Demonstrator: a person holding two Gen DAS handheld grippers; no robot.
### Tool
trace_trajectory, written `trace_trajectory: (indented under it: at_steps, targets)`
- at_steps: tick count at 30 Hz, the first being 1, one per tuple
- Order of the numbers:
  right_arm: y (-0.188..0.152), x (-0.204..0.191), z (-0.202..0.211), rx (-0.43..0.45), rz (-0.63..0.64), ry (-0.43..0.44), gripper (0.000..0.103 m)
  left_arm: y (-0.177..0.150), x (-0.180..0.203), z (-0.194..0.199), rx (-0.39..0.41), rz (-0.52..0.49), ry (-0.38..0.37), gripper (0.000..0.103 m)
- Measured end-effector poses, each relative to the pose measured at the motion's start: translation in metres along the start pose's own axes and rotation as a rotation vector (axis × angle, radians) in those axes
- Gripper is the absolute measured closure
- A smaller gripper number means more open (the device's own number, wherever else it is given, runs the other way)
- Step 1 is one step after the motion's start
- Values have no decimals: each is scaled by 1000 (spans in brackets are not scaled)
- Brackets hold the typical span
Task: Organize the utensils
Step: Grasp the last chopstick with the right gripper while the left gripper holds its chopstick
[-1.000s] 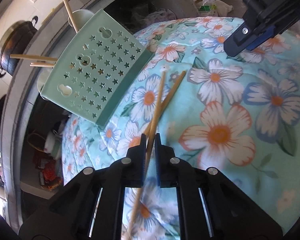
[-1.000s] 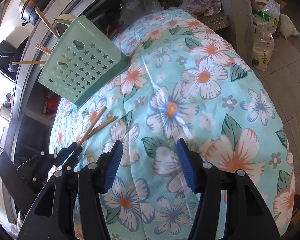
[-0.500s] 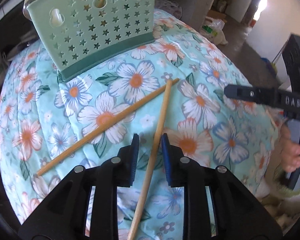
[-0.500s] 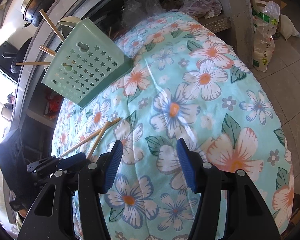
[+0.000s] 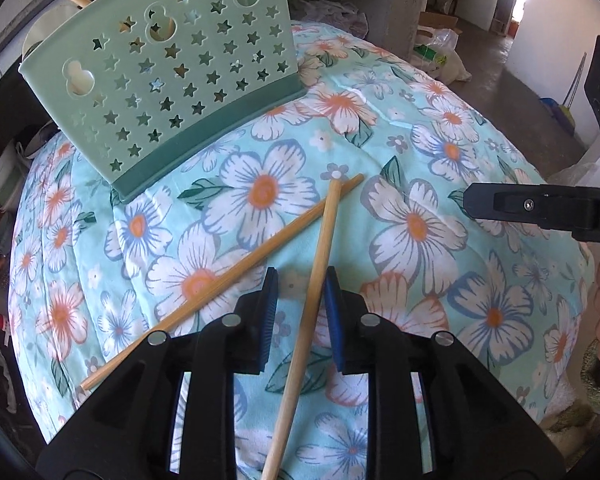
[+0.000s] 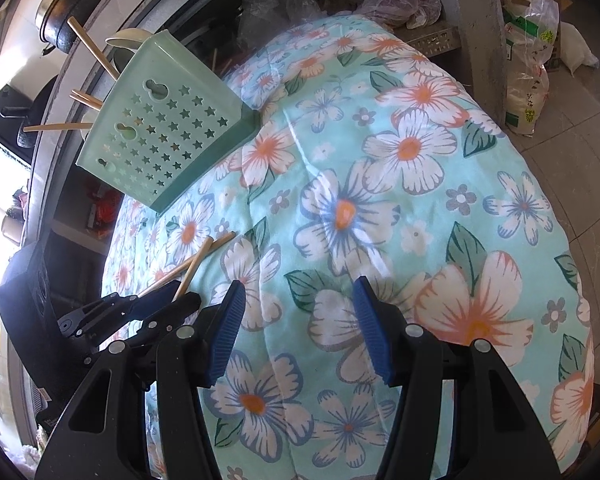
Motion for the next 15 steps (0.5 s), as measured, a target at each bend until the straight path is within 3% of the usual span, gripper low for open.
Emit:
trace_trajectory:
  at_steps: [15]
  targets:
    - [1,0,-2,-6,-8,14,48,6,5,-4,1,-24,33,82]
Point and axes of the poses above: each gripper's, at about its wrist camera, not at the fingertips, and z roughly against the way its jaws point, x to its right, y to its top, the point moved 2 cm from there along -z, roughly the way its jaws point, and after that the axes turned 5 degrees about -y, right-handed, at the moved point
